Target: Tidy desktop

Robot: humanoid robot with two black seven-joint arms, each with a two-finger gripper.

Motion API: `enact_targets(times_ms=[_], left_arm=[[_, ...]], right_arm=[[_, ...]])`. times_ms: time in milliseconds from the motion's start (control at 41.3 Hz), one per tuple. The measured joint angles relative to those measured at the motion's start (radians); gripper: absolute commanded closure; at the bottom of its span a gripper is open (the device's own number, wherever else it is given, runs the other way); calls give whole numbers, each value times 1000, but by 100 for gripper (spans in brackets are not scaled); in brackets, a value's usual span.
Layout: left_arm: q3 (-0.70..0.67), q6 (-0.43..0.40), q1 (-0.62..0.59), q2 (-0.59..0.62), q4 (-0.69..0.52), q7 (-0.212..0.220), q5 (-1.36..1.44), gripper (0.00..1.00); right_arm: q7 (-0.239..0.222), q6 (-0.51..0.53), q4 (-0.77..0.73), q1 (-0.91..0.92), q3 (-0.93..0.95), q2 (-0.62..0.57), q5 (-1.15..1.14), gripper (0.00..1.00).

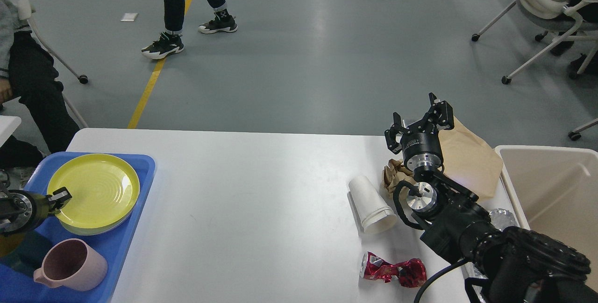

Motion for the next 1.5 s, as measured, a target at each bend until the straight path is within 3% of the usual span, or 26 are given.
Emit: enact_targets(times_ms=[24, 48, 73, 557, 606, 679, 703, 776, 848, 897, 921, 969, 994, 1333, 1357, 1381, 1454, 1503], left_arm=[[0, 0, -1, 0, 0, 0, 1, 38], [0, 0, -3, 0, 0, 0, 1, 3], [0, 0, -3, -1, 0, 0, 1, 0], [3, -5, 0, -4, -1, -1, 3, 2], [3, -5, 0, -3, -1, -1, 3, 12], [5, -5, 0, 0, -2, -1, 4, 56], [5, -5, 0, 1, -2, -1, 4, 65], [9, -6, 0, 2, -2, -4, 5, 80], [12, -7, 0, 5, -1, -7, 7, 84], [12, -7, 0, 7, -1, -12, 15, 76], [12, -8, 0, 7, -1, -14, 18, 64], [12, -8, 0, 8, -1, -16, 23, 30], [12, -8, 0, 8, -1, -16, 24, 0], [13, -12, -1, 0, -1, -12, 29, 1], [13, -13, -1, 0, -1, -12, 29, 5], [13, -15, -1, 1, -1, -12, 29, 16], [15, -35, -5, 7, -2, -12, 33, 79], [18, -65, -7, 11, -1, -15, 43, 90]], right_arm=[[0, 0, 0, 0, 0, 0, 0, 0], [0, 0, 0, 0, 0, 0, 0, 0], [0, 0, 0, 0, 0, 0, 0, 0], [0, 0, 0, 1, 0, 0, 0, 0], [0, 0, 0, 1, 0, 0, 0, 0], [0, 0, 0, 1, 0, 0, 0, 0], [0, 0, 0, 1, 0, 0, 0, 0], [0, 0, 0, 0, 0, 0, 0, 0], [0, 0, 0, 0, 0, 0, 0, 0], [0, 0, 0, 0, 0, 0, 0, 0], [0, 0, 0, -1, 0, 0, 0, 0], [0, 0, 0, -1, 0, 0, 0, 0], [0, 0, 0, -1, 0, 0, 0, 0], [0, 0, 0, 0, 0, 0, 0, 0], [0, 0, 0, 0, 0, 0, 0, 0], [0, 0, 0, 0, 0, 0, 0, 0], [0, 0, 0, 0, 0, 0, 0, 0], [0, 0, 0, 0, 0, 0, 0, 0]])
